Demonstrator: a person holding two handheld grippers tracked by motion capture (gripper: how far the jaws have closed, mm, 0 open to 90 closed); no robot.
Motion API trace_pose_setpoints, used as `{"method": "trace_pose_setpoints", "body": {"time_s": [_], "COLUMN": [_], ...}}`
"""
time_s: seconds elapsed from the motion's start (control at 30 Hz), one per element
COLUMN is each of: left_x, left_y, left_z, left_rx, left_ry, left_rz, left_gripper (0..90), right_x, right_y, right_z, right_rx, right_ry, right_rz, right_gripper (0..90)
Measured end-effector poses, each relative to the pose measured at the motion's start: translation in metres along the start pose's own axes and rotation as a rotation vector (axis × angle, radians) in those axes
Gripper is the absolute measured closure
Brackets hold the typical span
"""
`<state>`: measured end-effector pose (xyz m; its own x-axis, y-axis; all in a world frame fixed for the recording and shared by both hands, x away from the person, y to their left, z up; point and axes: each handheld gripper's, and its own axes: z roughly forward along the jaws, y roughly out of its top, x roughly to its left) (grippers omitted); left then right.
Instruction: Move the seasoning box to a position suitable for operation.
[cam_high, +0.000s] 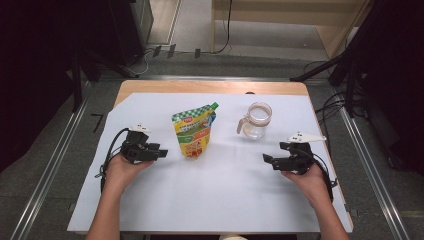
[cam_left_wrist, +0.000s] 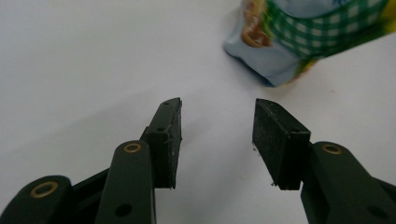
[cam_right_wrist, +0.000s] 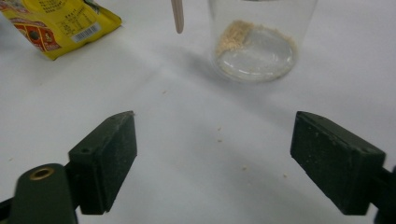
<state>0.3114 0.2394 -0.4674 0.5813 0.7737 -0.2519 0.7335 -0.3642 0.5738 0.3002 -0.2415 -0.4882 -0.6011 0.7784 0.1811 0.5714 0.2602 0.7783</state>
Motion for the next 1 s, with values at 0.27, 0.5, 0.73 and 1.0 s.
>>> {"method": "trace_pose_setpoints", "body": {"time_s": [0.27, 0.5, 0.73, 1.0], "left_x": [-0.009, -0.017, -0.027, -0.041], "left_y": [0.004, 0.006, 0.011, 0.017], "left_z": [-0.002, -0.011, -0.019, -0.024], "left_rx": [0.015, -0.058, -0.094, -0.109], "left_ry": [-0.041, -0.004, -0.013, -0.035], "left_rz": [0.009, 0.073, 0.106, 0.137], "left_gripper": [46.9, 44.9, 44.2, 42.9], "right_x": [0.0, 0.003, 0.006, 0.0], "right_y": [-0.001, 0.001, 0.001, 0.002], "right_z": [0.005, 0.004, 0.007, 0.004], "right_rx": [0.009, 0.001, 0.011, 0.013], "right_ry": [0.03, 0.045, 0.041, 0.044], "right_rz": [-0.017, -0.03, -0.035, -0.013], "right_gripper": [25.7, 32.2, 35.5, 39.9]}}
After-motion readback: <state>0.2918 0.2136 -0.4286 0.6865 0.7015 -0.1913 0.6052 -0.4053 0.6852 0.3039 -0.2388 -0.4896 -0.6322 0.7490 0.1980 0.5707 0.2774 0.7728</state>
